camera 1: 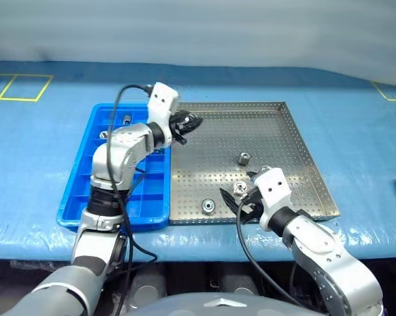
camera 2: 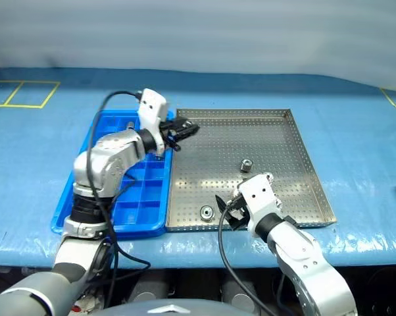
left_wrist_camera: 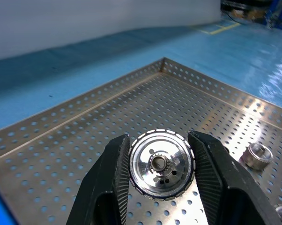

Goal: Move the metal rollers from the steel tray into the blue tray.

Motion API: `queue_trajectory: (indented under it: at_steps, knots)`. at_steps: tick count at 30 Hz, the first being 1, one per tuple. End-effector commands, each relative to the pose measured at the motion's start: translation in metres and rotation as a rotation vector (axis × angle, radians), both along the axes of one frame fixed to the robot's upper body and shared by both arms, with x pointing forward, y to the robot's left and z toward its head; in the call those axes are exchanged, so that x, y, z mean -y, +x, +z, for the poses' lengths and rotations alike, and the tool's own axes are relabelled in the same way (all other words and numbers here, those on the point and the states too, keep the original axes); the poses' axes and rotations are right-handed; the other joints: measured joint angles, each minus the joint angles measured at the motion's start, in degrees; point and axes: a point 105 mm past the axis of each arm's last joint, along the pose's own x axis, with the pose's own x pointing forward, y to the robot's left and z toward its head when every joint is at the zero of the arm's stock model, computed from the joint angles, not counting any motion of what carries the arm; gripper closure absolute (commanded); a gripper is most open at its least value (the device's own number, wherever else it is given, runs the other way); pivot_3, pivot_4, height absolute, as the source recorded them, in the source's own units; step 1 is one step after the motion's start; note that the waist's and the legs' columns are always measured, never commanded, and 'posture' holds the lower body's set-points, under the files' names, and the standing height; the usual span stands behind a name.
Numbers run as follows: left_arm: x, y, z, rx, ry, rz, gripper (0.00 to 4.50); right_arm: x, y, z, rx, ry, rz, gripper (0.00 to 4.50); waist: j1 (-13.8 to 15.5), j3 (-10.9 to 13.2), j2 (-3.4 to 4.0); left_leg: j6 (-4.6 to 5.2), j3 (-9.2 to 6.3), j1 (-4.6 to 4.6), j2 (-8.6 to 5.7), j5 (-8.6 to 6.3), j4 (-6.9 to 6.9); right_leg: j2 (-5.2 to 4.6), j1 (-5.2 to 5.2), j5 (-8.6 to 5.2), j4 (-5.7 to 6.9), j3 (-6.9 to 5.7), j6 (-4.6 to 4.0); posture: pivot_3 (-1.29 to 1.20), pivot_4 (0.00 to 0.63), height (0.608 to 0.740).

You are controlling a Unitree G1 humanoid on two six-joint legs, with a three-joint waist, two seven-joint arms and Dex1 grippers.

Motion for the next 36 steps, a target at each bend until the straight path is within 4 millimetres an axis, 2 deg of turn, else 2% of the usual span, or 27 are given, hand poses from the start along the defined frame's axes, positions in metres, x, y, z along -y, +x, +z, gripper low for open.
queue_trajectory:
  at_steps: [1,4,9,20,25,33,36]
  knots:
    - [-0.039,0.001,0.014,0.075,0.005,0.233,2.85,-0.008,0.002,0.007,0.039,-0.002,0.041,0.00,0.2,0.0,-0.01,0.00,0.00,0.00,0.00,0.00,0.00,-0.01,0.01,0.01,0.00,0.01,0.02,0.10,0.150,0.740]
    - [-0.066,-0.001,0.012,0.122,0.062,0.402,2.85,-0.015,0.004,0.008,0.049,-0.005,0.080,0.00,0.6,0.0,-0.02,0.00,-0.02,-0.01,-0.02,0.00,0.04,-0.02,0.03,0.03,-0.02,-0.01,0.04,0.13,0.150,0.740]
    - [-0.099,-0.007,-0.009,0.111,0.166,0.586,2.85,-0.026,0.007,0.011,0.090,-0.017,0.156,0.00,1.5,0.0,-0.05,0.00,-0.02,-0.01,-0.04,0.00,0.05,-0.05,0.05,0.01,-0.04,-0.02,0.00,0.16,0.150,0.740]
    - [-0.126,-0.023,-0.050,-0.009,0.240,0.743,2.85,-0.050,-0.001,0.017,0.088,0.026,0.326,0.00,2.1,0.0,-0.08,0.00,-0.05,-0.02,-0.04,0.00,0.04,-0.06,0.05,0.00,-0.04,-0.06,-0.02,0.18,0.150,0.740]
    - [-0.138,-0.031,-0.051,-0.004,0.251,0.828,2.85,-0.059,-0.008,0.018,0.067,0.072,0.402,0.00,2.4,0.0,-0.08,0.00,-0.09,-0.01,-0.02,0.00,0.02,-0.06,0.04,0.01,-0.03,-0.08,-0.01,0.20,0.150,0.740]
    - [-0.150,-0.043,-0.049,-0.002,0.237,0.919,2.85,-0.064,-0.008,0.015,0.053,0.072,0.439,0.00,3.6,0.0,-0.09,-0.01,-0.07,-0.01,-0.03,0.00,0.03,-0.07,0.05,-0.04,-0.05,-0.08,-0.09,0.23,0.150,0.740]
    - [-0.147,-0.051,-0.060,-0.065,0.227,0.903,2.85,-0.065,-0.008,0.013,0.046,0.069,0.446,0.00,3.9,0.0,-0.09,-0.01,-0.09,-0.03,-0.03,0.00,0.02,-0.07,0.04,-0.04,-0.05,-0.10,-0.10,0.24,0.150,0.740]
